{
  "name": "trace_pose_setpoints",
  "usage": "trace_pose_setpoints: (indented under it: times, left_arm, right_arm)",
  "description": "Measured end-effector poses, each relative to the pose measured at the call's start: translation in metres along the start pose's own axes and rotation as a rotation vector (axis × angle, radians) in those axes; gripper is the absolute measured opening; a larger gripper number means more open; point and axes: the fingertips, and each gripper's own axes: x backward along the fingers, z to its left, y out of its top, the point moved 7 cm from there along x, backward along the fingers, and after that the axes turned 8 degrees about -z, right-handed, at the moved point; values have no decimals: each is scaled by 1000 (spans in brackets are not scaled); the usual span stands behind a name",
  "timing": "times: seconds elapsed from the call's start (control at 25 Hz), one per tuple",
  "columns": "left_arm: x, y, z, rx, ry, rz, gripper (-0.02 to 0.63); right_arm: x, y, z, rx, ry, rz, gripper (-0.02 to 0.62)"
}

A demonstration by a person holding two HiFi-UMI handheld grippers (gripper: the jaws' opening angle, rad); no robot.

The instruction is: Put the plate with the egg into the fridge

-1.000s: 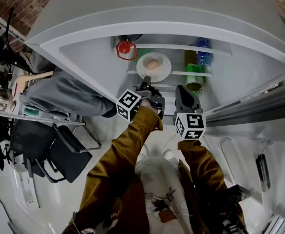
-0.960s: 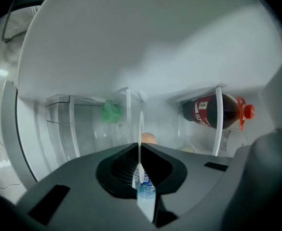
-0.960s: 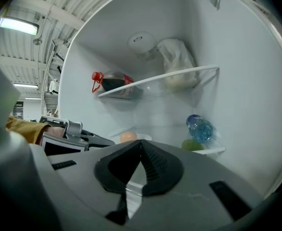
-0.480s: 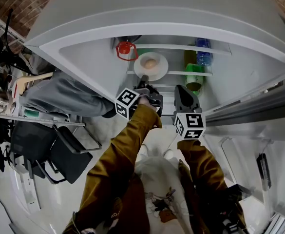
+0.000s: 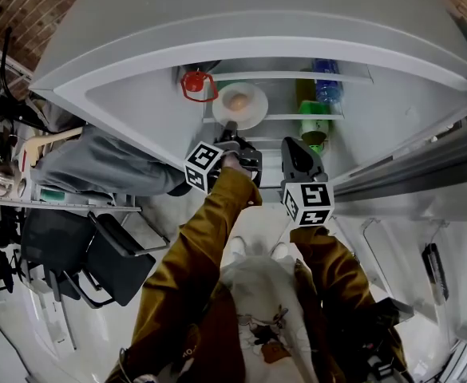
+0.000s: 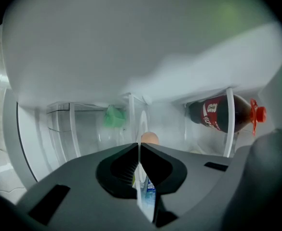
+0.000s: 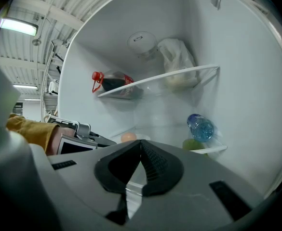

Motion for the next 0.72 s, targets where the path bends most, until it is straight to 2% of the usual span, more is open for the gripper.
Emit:
trace_pose_setpoints:
  times: [0.4, 0.72]
  left_arm:
    - [-2, -4, 3, 7, -49, 26, 23]
    - [7, -9, 1, -7, -54, 44, 25]
  right_arm:
    - [1, -1, 3, -3, 4, 1, 5]
    - [4, -1, 4, -5, 3, 1, 5]
